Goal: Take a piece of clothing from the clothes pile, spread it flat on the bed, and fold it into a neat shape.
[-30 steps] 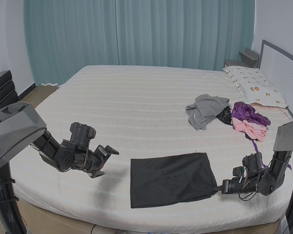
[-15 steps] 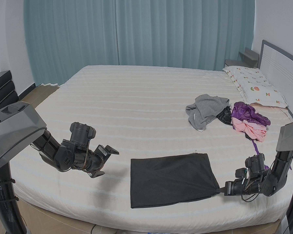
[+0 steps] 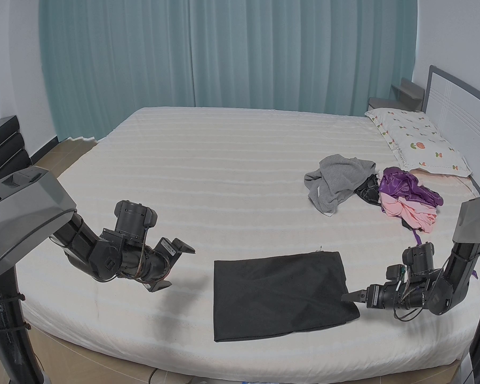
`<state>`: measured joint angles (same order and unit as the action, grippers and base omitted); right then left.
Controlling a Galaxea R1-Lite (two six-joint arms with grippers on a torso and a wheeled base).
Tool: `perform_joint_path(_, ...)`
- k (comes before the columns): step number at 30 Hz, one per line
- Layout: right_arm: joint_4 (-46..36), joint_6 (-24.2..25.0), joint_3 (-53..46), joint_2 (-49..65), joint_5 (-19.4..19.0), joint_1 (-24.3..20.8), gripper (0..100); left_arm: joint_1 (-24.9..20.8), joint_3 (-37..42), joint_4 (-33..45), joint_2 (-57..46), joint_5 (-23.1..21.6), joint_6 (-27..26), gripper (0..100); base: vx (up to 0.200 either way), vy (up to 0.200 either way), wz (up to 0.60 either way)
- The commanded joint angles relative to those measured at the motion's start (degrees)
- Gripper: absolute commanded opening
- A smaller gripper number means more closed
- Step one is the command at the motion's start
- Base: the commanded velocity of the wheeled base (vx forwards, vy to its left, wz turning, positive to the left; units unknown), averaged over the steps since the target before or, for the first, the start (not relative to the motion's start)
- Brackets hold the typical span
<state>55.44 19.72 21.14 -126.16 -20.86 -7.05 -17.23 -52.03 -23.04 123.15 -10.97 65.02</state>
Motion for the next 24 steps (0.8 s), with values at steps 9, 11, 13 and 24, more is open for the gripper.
perform_joint_path(9,5.29,20.44,1.19,1.44,1.61,-0.34,100,-0.62,0.09,0.28,-0.19,0.34,0.1,100,0.0,0.0,0.0)
perform_joint_path(11,7.22,23.69,1.1,1.09,1.61,-0.34,100,-0.88,0.09,0.36,-0.1,0.42,0.1,100,0.0,0.0,0.0)
perform_joint_path(13,10.56,27.74,0.66,0.13,1.7,-0.07,100,-0.97,0.17,0.45,-0.1,0.42,0.1,100,0.0,0.0,0.0)
perform_joint_path(24,13.11,32.04,-0.04,-2.16,1.43,0.28,100,-1.06,0.17,0.63,-0.19,0.51,0.28,100,-0.109,0.0,0.0)
